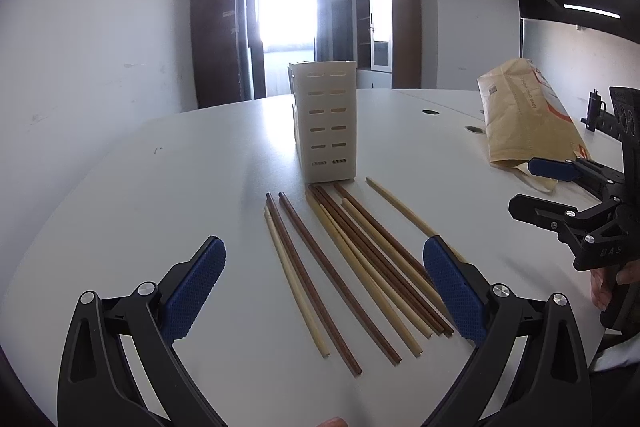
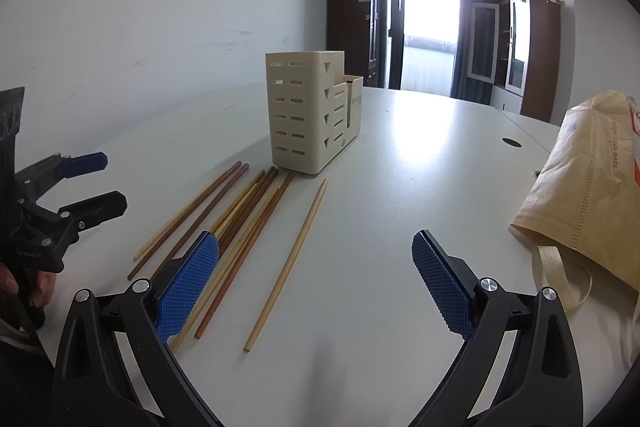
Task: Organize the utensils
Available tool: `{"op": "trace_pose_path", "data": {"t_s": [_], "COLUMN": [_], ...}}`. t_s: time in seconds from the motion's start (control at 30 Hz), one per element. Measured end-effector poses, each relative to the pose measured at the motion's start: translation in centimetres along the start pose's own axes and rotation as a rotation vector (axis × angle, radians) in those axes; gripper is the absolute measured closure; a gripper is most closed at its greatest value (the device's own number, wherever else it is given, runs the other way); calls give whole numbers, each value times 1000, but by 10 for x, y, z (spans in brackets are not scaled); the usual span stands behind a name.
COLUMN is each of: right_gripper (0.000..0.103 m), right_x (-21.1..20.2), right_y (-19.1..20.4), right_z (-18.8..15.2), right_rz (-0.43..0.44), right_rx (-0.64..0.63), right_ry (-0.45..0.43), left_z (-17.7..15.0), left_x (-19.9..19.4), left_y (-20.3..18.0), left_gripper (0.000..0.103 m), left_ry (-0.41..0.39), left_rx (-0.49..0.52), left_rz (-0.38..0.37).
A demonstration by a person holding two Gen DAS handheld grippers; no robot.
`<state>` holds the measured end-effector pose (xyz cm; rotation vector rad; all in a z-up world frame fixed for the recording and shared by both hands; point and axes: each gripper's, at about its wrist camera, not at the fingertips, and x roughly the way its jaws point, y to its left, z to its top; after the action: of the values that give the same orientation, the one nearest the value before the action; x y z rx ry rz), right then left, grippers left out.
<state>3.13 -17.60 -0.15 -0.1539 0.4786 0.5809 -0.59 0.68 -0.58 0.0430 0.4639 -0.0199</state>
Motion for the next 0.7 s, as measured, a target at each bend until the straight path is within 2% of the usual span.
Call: {"op": "trace_pose_path", "data": {"t_s": [0.7], "right_gripper": [5], "right_x": [2], "right_y": [-1], "right_z": [0], "right_rz": [-8], "right_rx": [-1], "right_ry": [5], "left_z": [-1], "left_x": [-1], "left_y": [2], "left_gripper": [6], "left_ry": [-15], "left_rx": [-7], "left_rz": [12]}}
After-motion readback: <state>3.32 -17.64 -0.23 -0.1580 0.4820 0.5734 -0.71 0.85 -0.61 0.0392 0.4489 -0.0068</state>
